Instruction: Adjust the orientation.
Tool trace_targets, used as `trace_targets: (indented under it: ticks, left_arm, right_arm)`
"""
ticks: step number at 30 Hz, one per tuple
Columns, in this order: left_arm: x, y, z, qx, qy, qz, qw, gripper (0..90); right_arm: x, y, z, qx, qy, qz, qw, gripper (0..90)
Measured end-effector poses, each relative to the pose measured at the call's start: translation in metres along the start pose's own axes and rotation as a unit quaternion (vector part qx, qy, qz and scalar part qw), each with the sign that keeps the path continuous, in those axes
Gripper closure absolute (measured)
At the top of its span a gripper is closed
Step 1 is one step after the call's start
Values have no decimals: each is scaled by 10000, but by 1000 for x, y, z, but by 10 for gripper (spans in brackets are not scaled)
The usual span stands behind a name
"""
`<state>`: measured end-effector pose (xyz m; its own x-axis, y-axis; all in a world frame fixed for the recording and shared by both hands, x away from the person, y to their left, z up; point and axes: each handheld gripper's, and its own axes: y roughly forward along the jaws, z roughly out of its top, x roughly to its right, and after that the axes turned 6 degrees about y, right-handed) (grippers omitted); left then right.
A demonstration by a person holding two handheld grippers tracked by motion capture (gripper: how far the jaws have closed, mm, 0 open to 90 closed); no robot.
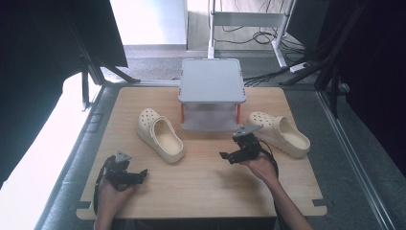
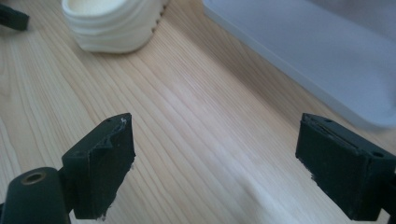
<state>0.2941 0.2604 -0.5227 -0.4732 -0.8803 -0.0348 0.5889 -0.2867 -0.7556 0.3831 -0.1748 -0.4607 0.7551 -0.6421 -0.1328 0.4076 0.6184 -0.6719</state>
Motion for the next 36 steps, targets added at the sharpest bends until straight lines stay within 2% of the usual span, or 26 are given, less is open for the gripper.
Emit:
trace_targets:
  ticks: [3, 4, 7, 16, 22, 26, 31, 36]
  left_arm:
    - [0, 0, 0, 10, -11, 1, 10000, 0]
    - [0, 0, 0, 0, 1, 1, 10000, 0]
    - [0, 0, 0, 2, -1, 0, 10000, 0]
    - [0, 0, 0, -2, 10, 3, 10000, 0]
    - [0, 0, 0, -1, 20, 1, 10000, 0]
    - [0, 0, 0, -1, 17, 0, 10000, 0]
    - [0, 0, 0, 0, 26, 3, 10000, 0]
    - [0, 0, 0, 1, 2, 0, 10000, 0]
  right_arm:
    - [-3, 6, 8, -26, 20, 30, 10000, 132]
    - [-6, 12, 16, -10, 82, 87, 9999, 135]
    - [-11, 20, 26, 13, 108, 110, 9999, 136]
    - [-28, 46, 56, -196, -125, 260, 9994, 131]
    - [-38, 54, 72, -159, -180, 357, 9991, 139]
    - [-43, 60, 82, -152, -222, 235, 9994, 162]
    - [-50, 67, 91, -168, -230, 261, 9993, 174]
    - [-63, 82, 104, -204, -321, 308, 9988, 203]
